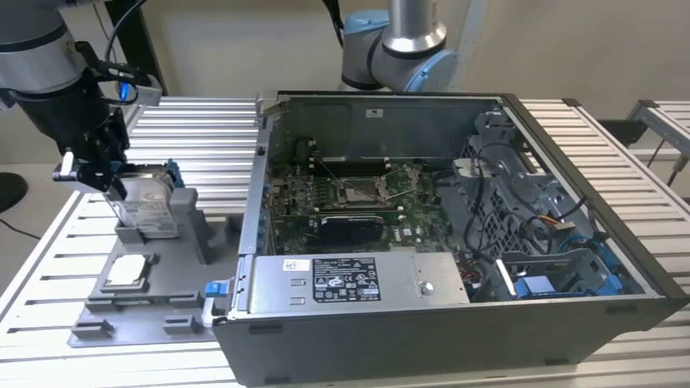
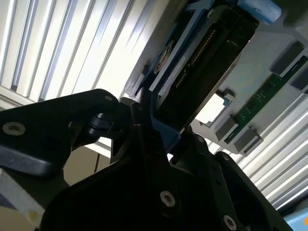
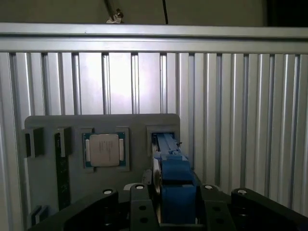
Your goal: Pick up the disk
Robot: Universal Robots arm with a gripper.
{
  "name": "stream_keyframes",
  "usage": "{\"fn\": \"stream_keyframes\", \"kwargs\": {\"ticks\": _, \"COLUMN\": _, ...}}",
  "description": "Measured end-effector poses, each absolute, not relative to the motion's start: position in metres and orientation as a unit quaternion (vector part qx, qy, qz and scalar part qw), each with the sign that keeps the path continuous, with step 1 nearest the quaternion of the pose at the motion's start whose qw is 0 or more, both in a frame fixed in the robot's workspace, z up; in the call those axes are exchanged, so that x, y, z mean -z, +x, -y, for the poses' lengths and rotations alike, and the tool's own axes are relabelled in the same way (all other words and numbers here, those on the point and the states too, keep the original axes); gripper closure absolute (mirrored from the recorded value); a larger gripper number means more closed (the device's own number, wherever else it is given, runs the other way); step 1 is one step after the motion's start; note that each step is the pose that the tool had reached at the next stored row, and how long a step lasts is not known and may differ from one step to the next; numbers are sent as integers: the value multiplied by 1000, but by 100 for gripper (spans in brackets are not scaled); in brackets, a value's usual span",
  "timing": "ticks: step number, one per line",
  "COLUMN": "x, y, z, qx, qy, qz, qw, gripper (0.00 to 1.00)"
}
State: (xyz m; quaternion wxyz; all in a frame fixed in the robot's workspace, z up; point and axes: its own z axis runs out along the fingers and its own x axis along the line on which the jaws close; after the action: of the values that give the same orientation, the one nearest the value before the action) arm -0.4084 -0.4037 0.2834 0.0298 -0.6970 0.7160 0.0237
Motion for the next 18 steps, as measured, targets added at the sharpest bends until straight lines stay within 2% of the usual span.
{"fn": "stream_keyframes", "kwargs": {"ticks": 18, "x": -283, "y": -408, "z": 402, "qx": -21, "qy": -697, "qz": -716, "qw": 27, "gripper": 100}}
